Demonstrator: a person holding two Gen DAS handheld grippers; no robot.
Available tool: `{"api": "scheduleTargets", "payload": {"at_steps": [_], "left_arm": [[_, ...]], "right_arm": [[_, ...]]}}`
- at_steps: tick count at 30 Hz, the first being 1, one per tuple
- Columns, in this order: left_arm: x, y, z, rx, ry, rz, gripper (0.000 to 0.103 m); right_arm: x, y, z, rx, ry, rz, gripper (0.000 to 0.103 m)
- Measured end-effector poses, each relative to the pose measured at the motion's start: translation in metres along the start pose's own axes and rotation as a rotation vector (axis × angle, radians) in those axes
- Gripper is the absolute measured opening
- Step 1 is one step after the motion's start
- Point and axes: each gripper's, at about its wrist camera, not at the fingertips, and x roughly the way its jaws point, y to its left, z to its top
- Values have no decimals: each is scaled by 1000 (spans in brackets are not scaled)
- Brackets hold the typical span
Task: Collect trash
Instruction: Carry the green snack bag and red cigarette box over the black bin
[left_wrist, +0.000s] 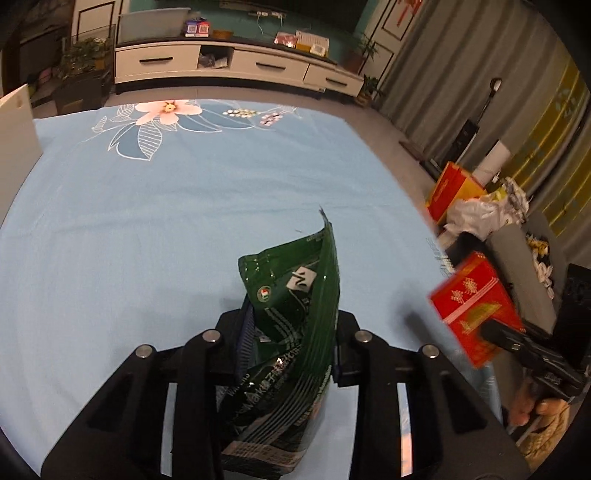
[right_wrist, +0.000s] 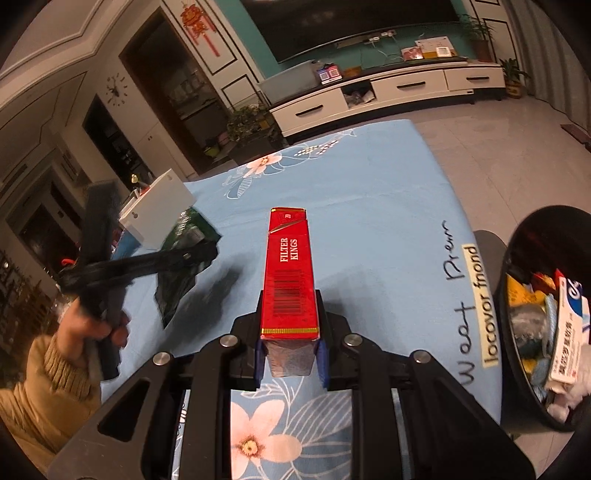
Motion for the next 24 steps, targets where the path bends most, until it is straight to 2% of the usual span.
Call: {"api": "scheduleTargets", "payload": {"at_steps": [13,24], "left_arm": [[-69,-79,-54,41,-69,41,34],[-93,-145,-65,151,-103,17,34]], "right_arm": [[-54,4,-12,-3,-57,-46,22],[-106,-18,-18,35,-141,-115,22]]}}
